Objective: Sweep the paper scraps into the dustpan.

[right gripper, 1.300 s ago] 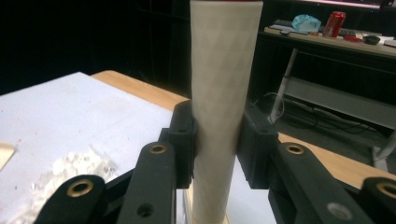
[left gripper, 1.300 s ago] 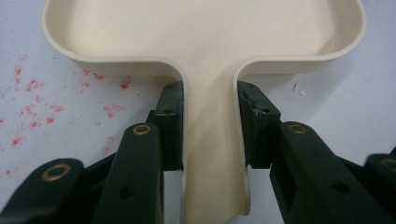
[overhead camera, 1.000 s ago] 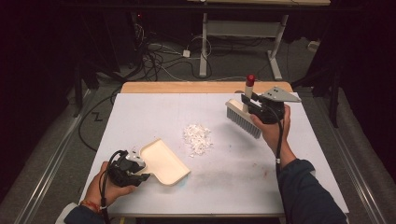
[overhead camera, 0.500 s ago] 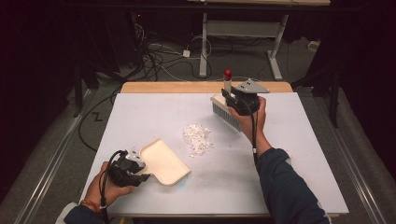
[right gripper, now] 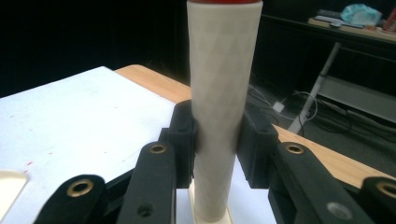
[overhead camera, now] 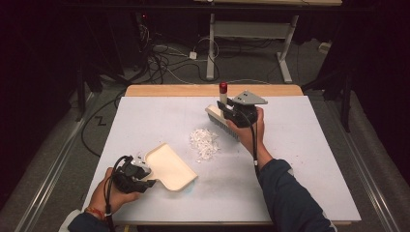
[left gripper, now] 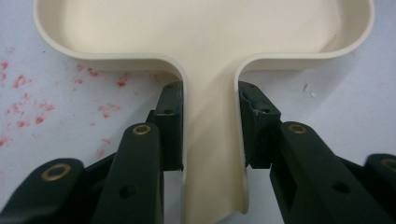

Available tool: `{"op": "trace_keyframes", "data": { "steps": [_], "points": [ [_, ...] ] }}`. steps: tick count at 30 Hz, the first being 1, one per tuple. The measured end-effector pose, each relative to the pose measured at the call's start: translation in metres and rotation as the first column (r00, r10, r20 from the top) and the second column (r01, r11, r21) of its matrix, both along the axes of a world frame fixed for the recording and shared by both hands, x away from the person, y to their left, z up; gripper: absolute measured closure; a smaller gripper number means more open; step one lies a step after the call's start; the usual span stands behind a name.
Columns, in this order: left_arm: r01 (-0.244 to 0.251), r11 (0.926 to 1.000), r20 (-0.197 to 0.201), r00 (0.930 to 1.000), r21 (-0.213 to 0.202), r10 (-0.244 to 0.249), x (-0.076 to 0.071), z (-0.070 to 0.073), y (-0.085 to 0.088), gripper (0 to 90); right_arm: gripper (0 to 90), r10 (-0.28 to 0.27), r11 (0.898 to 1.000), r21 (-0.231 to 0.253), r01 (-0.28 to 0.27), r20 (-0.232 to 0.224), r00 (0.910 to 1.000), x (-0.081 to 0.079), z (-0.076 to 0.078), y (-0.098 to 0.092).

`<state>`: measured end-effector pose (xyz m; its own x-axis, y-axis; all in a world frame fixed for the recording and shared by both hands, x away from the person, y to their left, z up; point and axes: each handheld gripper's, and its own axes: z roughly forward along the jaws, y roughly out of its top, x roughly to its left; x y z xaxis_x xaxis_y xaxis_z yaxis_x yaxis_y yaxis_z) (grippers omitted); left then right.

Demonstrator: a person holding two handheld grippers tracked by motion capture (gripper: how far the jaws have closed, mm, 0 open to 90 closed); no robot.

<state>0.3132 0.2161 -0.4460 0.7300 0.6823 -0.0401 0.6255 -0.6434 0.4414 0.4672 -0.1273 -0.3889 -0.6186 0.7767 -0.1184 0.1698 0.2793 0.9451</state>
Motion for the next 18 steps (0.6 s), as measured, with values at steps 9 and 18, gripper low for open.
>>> {"op": "trace_keyframes", "data": {
  "steps": [9,18],
  "points": [
    [-0.01,1.0,0.009,0.9999,-0.001,0.01,0.002,0.001,-0.004,63.1,70.0,0.066,0.998,-0.005,-0.066,-0.002,0.9978,-0.013,-0.004,0.011],
    [-0.008,0.9999,0.008,0.9999,0.012,0.008,0.004,0.0,-0.008,63.0,69.9,0.117,0.993,0.019,-0.117,-0.004,0.9931,-0.028,-0.005,0.02]
  ]
}}
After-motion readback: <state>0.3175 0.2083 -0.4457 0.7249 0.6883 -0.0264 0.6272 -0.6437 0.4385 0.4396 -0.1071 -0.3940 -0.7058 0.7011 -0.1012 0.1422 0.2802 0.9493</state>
